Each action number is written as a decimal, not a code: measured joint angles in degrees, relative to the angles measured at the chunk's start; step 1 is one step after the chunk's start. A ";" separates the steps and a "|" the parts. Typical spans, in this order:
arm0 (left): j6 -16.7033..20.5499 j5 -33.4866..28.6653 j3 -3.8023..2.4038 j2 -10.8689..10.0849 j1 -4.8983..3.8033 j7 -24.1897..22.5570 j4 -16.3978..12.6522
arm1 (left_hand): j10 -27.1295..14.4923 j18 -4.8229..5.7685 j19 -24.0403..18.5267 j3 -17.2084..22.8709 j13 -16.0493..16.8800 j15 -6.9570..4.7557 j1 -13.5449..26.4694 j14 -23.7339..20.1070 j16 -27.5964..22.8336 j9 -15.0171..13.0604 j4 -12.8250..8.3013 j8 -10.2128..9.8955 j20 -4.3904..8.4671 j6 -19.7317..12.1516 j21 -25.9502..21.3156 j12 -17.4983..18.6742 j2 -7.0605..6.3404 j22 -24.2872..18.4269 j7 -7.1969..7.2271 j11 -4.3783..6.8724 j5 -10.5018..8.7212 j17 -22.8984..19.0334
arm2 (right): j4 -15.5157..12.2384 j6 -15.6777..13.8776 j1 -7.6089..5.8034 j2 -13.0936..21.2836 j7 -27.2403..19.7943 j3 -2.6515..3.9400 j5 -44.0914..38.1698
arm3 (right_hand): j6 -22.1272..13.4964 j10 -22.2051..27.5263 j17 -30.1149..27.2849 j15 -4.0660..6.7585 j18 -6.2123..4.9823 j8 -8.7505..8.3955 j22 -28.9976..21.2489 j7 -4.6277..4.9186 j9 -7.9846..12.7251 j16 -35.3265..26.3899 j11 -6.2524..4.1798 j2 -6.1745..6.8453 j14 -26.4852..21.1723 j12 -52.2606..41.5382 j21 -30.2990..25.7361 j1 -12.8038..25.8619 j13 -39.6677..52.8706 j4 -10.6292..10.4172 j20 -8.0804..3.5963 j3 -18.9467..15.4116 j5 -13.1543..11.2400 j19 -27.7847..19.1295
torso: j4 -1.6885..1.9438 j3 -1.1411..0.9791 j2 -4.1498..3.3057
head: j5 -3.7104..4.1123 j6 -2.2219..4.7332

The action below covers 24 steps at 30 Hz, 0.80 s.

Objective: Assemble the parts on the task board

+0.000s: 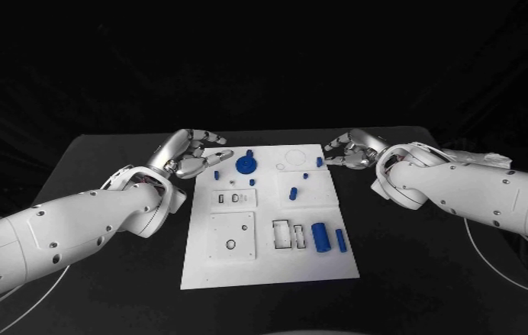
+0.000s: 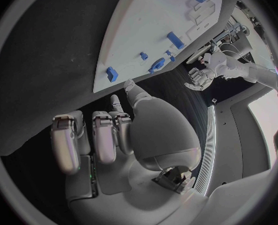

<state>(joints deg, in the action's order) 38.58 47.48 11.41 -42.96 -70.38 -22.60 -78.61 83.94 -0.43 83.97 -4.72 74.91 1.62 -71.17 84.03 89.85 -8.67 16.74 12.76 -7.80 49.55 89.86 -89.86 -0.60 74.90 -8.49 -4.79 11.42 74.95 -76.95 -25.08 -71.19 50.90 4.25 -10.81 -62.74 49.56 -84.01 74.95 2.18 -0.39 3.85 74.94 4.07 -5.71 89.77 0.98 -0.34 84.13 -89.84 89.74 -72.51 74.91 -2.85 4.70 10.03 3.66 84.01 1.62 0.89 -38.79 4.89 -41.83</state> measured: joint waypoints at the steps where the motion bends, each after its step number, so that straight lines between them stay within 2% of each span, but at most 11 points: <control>1: 0.00 0.00 0.00 -0.04 0.00 0.00 -0.02 | 0.00 0.00 0.00 0.00 0.00 0.00 0.00 0.00 0.00 0.00 0.00 0.00 0.00 0.00 0.00 0.00 0.00 0.00 0.00 0.00 0.00 0.00 | 0.29 0.17 0.12 -0.28 0.00 0.00 0.00 | -0.03 0.00 0.00 0.00 0.00 0.00 0.00 -0.03 0.03 0.00 0.00 -0.25 0.00 0.00 0.00 -0.25 0.00 0.00 -0.03 0.00 0.00 -0.03 | 0.02 0.03 -0.01 | 0.06 0.00; 3: 0.00 0.00 0.00 -0.09 0.01 -0.01 -0.05 | 0.00 0.00 0.00 0.00 0.00 0.00 0.00 0.00 0.00 0.00 0.00 0.00 0.00 0.00 0.00 0.00 0.00 0.00 0.00 0.00 0.00 0.00 | 0.72 0.41 0.30 -0.69 0.01 0.00 0.00 | -0.21 0.00 0.00 0.00 0.00 0.00 0.00 -0.21 0.03 0.00 0.00 -0.07 0.00 0.00 0.00 -0.52 0.00 0.00 -0.41 0.00 0.00 0.00 | 0.05 0.04 -0.01 | 0.15 0.00; 6: 0.00 0.00 0.00 -0.18 0.03 -0.02 -0.10 | 0.00 0.00 0.00 0.00 0.00 0.00 0.00 0.00 0.00 0.00 0.00 0.00 0.00 0.00 0.00 0.00 0.00 0.00 0.00 0.00 0.00 -0.01 | 1.60 0.74 0.58 -1.35 0.11 0.00 0.00 | -0.21 0.00 0.00 0.20 0.00 0.00 0.00 -0.21 0.03 0.00 0.00 -0.46 -0.20 0.00 0.00 -0.90 0.00 0.00 -0.41 0.00 0.00 0.00 | 0.08 0.07 -0.01 | 0.32 -0.04; 10: 0.00 0.00 0.00 -0.27 0.03 -0.03 -0.12 | 0.00 0.00 0.00 0.00 0.00 0.00 0.00 0.00 0.00 0.00 0.00 0.00 0.00 0.00 0.00 0.00 0.00 0.00 0.00 0.00 0.00 -0.01 | 2.68 1.05 0.79 -2.08 0.26 0.00 -0.05 | -0.21 0.00 -0.01 0.20 0.00 0.00 -0.01 -0.20 0.03 0.00 0.00 -0.25 -0.20 0.00 0.00 -1.11 0.00 0.00 -0.41 0.00 0.00 0.00 | 0.08 0.07 -0.01 | 0.43 -0.19; 15: 0.01 0.00 0.00 -0.32 0.03 -0.07 -0.23 | 0.00 0.00 0.00 0.00 0.00 0.00 0.00 0.00 0.00 0.00 0.00 0.00 0.00 0.00 0.00 0.00 0.00 0.00 0.00 0.00 0.00 -0.01 | 3.71 1.17 0.88 -2.87 0.51 0.01 -0.14 | -0.21 0.00 -0.01 0.20 0.00 0.00 -0.01 -0.20 0.03 0.00 0.00 -0.54 -0.20 0.00 0.00 -1.41 0.00 0.17 -0.41 0.18 0.00 0.00 | 0.12 0.07 0.00 | 1.21 -0.19; 24: 0.02 0.00 -0.02 -0.42 0.03 -0.12 -0.28 | 0.00 0.00 0.00 0.00 -0.01 0.00 0.00 0.00 0.00 0.00 0.00 0.00 0.00 0.00 0.00 0.00 0.00 0.00 0.00 0.00 0.00 -0.02 | 4.87 1.24 1.21 -4.19 1.22 0.02 -0.49 | 0.01 0.00 -0.02 0.20 0.00 0.00 -0.02 0.01 0.02 0.00 0.00 -0.85 -0.20 0.00 0.00 -1.71 0.00 0.17 -0.41 0.18 0.00 0.00 | 0.06 0.04 0.01 | 1.38 -0.03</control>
<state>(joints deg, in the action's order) 38.60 47.48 11.40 -43.39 -70.35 -22.72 -78.90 83.94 -0.43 83.97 -4.72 74.90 1.62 -71.17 84.03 89.85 -8.67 16.74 12.76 -7.80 49.55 89.86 -89.86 -0.61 74.90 -8.49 -4.80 11.42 74.93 -72.08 -23.84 -69.98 46.70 5.47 -10.79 -63.24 49.58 -84.00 74.93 2.38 -0.39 3.85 74.92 4.08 -5.68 89.77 0.98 -1.18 83.92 -89.84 89.74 -74.22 74.91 -2.67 4.29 10.21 3.66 84.00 1.68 0.93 -38.78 6.27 -41.86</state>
